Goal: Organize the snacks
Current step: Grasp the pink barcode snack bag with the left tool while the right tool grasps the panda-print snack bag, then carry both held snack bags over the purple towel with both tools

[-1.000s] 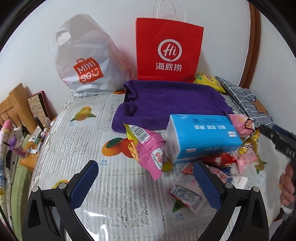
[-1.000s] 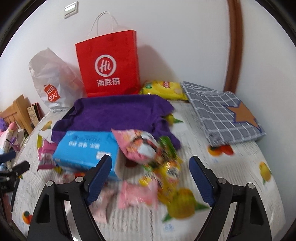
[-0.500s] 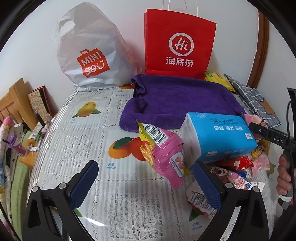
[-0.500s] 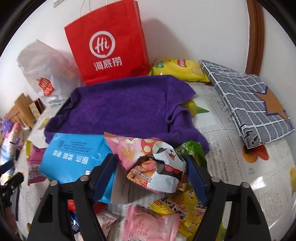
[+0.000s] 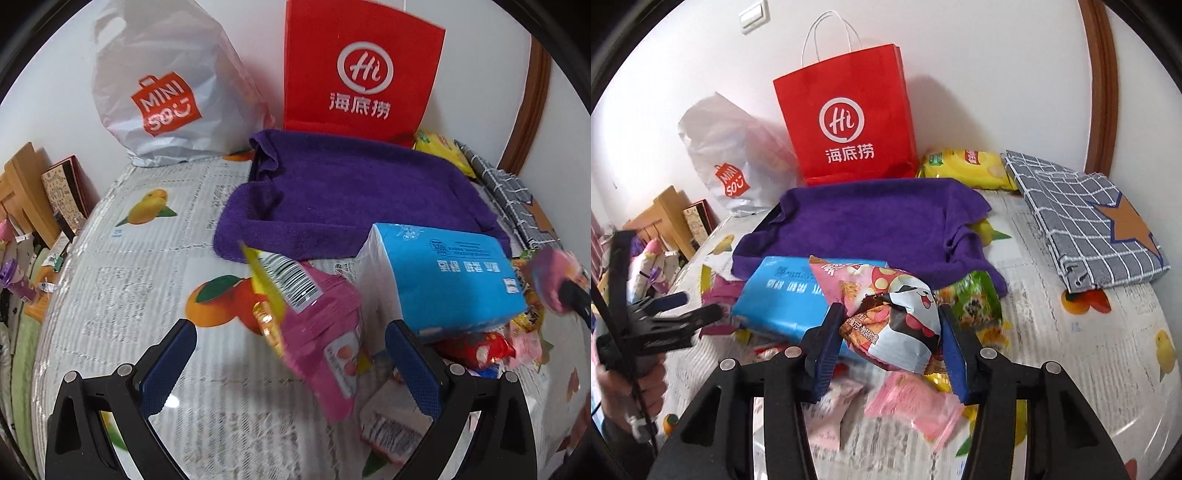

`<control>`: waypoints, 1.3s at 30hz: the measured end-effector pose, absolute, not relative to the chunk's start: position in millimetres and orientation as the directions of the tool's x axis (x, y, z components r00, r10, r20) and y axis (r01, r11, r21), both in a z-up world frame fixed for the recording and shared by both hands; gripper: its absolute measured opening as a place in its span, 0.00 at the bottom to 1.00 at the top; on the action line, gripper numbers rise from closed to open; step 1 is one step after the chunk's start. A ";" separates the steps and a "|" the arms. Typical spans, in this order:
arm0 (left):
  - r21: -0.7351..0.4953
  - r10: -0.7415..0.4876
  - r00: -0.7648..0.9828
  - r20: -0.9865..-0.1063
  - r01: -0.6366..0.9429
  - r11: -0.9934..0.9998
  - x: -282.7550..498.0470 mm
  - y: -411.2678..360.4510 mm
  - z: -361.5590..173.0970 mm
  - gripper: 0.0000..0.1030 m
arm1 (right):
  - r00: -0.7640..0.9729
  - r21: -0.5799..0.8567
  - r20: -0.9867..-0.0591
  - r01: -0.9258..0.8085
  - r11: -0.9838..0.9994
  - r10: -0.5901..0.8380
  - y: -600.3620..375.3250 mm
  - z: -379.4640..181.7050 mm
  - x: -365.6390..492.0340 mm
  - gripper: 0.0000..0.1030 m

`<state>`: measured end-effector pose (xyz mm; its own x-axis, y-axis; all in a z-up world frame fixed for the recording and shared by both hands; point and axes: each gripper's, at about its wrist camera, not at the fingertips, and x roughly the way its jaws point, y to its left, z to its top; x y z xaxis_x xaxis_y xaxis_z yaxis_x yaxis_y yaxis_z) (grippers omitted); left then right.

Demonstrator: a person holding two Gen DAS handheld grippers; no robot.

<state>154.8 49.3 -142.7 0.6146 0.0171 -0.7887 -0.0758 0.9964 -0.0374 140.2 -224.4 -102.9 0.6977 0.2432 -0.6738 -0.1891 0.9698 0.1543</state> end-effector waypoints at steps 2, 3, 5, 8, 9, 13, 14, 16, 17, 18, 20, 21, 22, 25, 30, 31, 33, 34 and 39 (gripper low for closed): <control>-0.040 0.016 0.607 -0.795 -0.079 0.996 160.2 46.8 -146.8 0.94 | 0.694 0.137 -0.685 -0.175 0.975 0.221 -226.5 -106.5 134.6 0.49; -0.041 0.015 0.597 -0.802 -0.079 0.996 162.7 45.6 -149.4 0.90 | 0.690 0.124 -0.695 -0.165 0.978 0.204 -227.6 -109.2 131.0 0.49; -0.057 -0.004 0.571 -0.821 -0.074 0.996 167.5 44.1 -154.8 0.80 | 0.686 0.110 -0.704 -0.153 0.982 0.186 -230.2 -112.7 125.3 0.49; -0.091 -0.032 0.555 -0.831 -0.079 0.993 169.4 47.0 -157.4 0.54 | 0.682 0.117 -0.710 -0.133 0.984 0.176 -236.3 -116.3 119.7 0.49; -0.097 -0.040 0.556 -0.830 -0.075 0.992 169.8 47.9 -157.7 0.53 | 0.682 0.121 -0.710 -0.125 0.985 0.174 -238.3 -116.8 118.2 0.49; -0.126 -0.075 0.550 -0.831 -0.056 0.990 167.1 50.5 -154.4 0.42 | 0.682 0.119 -0.712 -0.114 0.986 0.164 -240.1 -117.0 113.1 0.49; -0.128 -0.078 0.550 -0.831 -0.054 0.990 165.8 50.2 -153.5 0.41 | 0.683 0.116 -0.713 -0.112 0.987 0.161 -240.0 -116.9 112.4 0.49; -0.136 -0.087 0.548 -0.832 -0.049 0.990 163.4 50.9 -151.7 0.40 | 0.683 0.111 -0.714 -0.111 0.988 0.157 -239.8 -116.3 110.3 0.49; -0.142 -0.094 0.548 -0.831 -0.046 0.989 161.8 51.7 -150.8 0.40 | 0.683 0.110 -0.714 -0.109 0.988 0.155 -239.6 -115.9 109.4 0.49; -0.148 -0.101 0.550 -0.829 -0.042 0.988 159.8 52.2 -149.5 0.39 | 0.684 0.109 -0.713 -0.108 0.988 0.154 -239.1 -115.6 108.5 0.49; -0.154 -0.108 0.556 -0.824 -0.037 0.987 155.5 52.9 -146.6 0.37 | 0.685 0.105 -0.713 -0.107 0.989 0.150 -238.1 -114.2 106.0 0.49; -0.156 -0.111 0.558 -0.822 -0.034 0.987 153.6 53.0 -145.0 0.37 | 0.686 0.103 -0.712 -0.105 0.989 0.147 -237.6 -113.5 104.6 0.49; -0.159 -0.114 0.560 -0.821 -0.032 0.987 151.5 53.2 -143.4 0.36 | 0.687 0.102 -0.712 -0.103 0.989 0.145 -237.2 -112.9 104.2 0.49; -0.158 -0.114 0.575 -0.810 -0.027 0.987 143.1 54.8 -138.2 0.36 | 0.692 0.102 -0.708 -0.097 0.990 0.140 -236.6 -110.6 99.7 0.49; -0.175 -0.125 0.598 -0.792 -0.025 0.984 124.3 62.2 -128.9 0.36 | 0.706 0.096 -0.695 -0.097 0.991 0.137 -232.3 -102.6 89.5 0.49; -0.178 -0.126 0.606 -0.785 -0.025 0.984 119.2 63.8 -125.7 0.36 | 0.708 0.096 -0.693 -0.098 0.991 0.137 -231.6 -101.3 88.1 0.49; -0.178 -0.125 0.617 -0.777 -0.025 0.984 112.3 64.7 -121.0 0.36 | 0.711 0.101 -0.689 -0.101 0.990 0.143 -229.2 -97.2 83.9 0.49; -0.178 -0.127 0.623 -0.772 -0.019 0.984 107.3 64.5 -117.7 0.36 | 0.713 0.103 -0.686 -0.102 0.989 0.145 -228.5 -95.5 82.1 0.49; -0.183 -0.139 0.642 -0.754 -0.002 0.983 90.3 62.7 -104.6 0.36 | 0.731 0.085 -0.669 -0.100 0.991 0.131 -220.8 -83.8 74.0 0.49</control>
